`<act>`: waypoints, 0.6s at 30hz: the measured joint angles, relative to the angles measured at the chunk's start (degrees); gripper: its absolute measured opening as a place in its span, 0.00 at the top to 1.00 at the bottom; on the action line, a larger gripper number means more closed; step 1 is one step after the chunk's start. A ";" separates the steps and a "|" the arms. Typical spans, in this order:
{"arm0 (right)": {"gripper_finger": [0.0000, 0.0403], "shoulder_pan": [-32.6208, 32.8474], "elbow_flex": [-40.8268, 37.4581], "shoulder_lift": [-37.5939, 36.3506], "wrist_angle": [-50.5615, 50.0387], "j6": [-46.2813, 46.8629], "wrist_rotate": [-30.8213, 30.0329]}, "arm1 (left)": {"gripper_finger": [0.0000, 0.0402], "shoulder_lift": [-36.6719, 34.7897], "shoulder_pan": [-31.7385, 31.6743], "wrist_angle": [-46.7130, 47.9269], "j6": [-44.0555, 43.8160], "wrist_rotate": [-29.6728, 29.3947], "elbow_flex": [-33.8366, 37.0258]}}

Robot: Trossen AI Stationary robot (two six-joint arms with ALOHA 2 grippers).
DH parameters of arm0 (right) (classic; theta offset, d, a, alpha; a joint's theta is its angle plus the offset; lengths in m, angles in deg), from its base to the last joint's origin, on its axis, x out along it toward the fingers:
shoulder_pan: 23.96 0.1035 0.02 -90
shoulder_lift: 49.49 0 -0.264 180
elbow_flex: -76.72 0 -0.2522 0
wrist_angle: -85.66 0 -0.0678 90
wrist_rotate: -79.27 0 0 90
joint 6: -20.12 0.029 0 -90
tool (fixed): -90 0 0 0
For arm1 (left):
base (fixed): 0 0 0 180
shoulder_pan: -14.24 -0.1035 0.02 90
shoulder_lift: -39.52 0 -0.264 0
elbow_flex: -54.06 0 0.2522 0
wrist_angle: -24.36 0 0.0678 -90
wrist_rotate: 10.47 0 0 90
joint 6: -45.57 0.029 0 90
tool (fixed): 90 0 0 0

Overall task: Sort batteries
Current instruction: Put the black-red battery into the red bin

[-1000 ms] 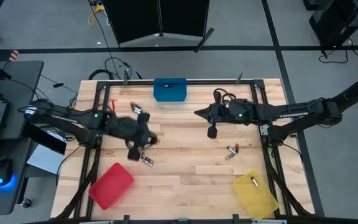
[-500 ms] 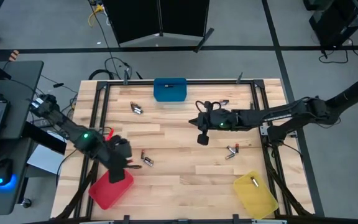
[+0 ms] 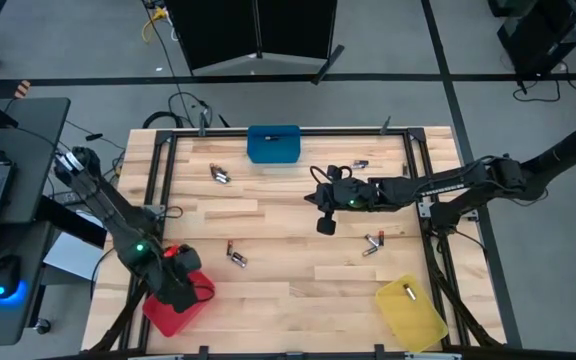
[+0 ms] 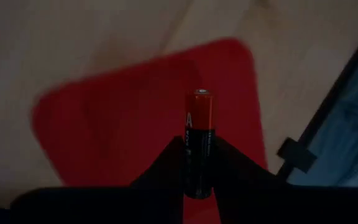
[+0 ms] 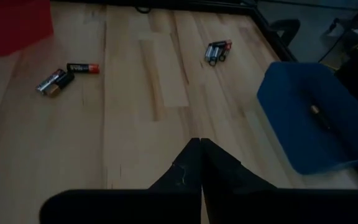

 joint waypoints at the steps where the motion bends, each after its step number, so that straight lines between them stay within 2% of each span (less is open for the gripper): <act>1: 0.98 -0.02 0.00 -0.03 -0.22 0.00 -0.02 | 0.86 0.00 0.71 -0.87 -2.49 -0.06 1.09; 7: 0.98 -0.13 0.00 -2.92 -6.85 2.01 -0.12 | 0.86 0.01 3.54 -1.95 -12.84 -0.32 5.55; 13: 0.98 -0.13 1.00 -12.00 -16.19 3.67 -1.49 | 0.86 0.26 3.63 -1.19 -13.08 -0.69 5.86; 18: 0.98 -0.08 1.20 -20.08 -20.02 4.74 -1.52 | 0.86 2.00 3.62 -1.20 -13.10 -0.69 5.86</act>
